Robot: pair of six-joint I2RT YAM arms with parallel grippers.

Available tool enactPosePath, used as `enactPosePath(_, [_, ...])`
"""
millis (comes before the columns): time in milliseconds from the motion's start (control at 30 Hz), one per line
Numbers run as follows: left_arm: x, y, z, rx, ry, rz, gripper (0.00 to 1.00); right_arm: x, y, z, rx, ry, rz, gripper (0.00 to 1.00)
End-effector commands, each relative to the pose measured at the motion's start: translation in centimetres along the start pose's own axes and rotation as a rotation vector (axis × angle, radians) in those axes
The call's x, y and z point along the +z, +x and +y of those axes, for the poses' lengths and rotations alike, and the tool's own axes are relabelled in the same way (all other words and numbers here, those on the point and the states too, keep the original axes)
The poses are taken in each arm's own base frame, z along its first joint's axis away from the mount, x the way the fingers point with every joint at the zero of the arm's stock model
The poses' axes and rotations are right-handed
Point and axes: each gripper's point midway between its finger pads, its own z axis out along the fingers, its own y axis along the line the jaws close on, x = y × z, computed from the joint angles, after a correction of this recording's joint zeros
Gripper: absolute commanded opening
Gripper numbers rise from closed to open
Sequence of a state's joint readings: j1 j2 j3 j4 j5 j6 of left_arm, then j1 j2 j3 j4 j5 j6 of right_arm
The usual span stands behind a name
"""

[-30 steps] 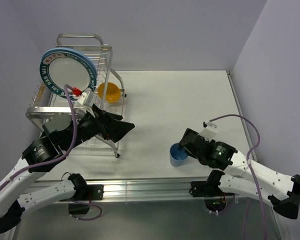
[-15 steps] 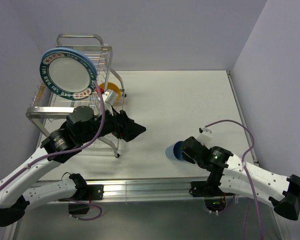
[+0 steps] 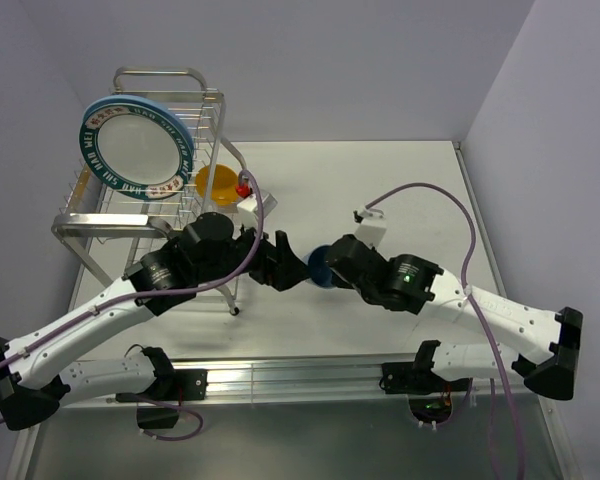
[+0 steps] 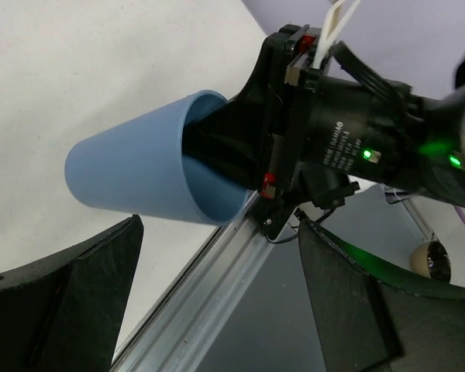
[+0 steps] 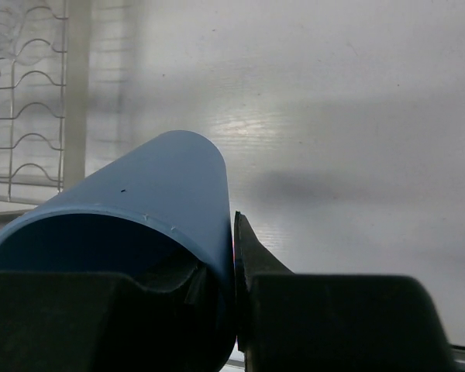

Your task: Load the mixed dishes into the dish rack

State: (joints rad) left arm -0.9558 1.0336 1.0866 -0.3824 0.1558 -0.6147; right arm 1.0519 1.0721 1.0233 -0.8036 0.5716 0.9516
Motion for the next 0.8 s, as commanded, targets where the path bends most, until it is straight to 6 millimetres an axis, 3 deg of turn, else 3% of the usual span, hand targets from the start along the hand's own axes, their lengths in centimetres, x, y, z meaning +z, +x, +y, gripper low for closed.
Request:
enactPosePath(0, [0.3,-1.7,-0.5,0.010,-0.025,-0.071,0.87,-1.2,-2.7,1.9,-0.010,-0.015,-0.082,0.00])
enactPosePath(200, [1.1,-1.0,0.6,0.013,-0.092,-0.049,0.84,-2.5,-3.1,4.1,-0.015,-0.075,-0.092,0.00])
enactPosePath(400, [1.8,-0.9,2.6,0.017,-0.213,-0.070,0.73,-4.4,-3.3,5.7,-0.012,-0.119,-0.100,0.00])
enactPosePath(533, [2.0,-1.3,3.6,0.014,-0.279,-0.082,0.41,-5.6,-2.5,6.8,-0.036,-0.146,-0.094,0.01])
enactPosePath(567, [2.2,-1.0,4.1,0.014,-0.306,-0.071,0.32,-5.8,-2.4,6.9,-0.042,-0.146,-0.092,0.10])
enactPosePath(667, [2.5,-1.1,4.2,0.014,-0.313,-0.066,0.18,-6.1,-2.1,6.8,-0.059,-0.142,-0.084,0.34])
enactPosePath(700, [2.5,-1.1,4.1,0.015,-0.312,-0.068,0.01,-6.3,-2.0,6.5,-0.063,-0.135,-0.081,0.39])
enactPosePath(767, [2.5,-1.4,4.0,0.020,-0.308,-0.079,0.00,-6.5,-2.2,6.1,-0.055,-0.133,-0.081,0.50])
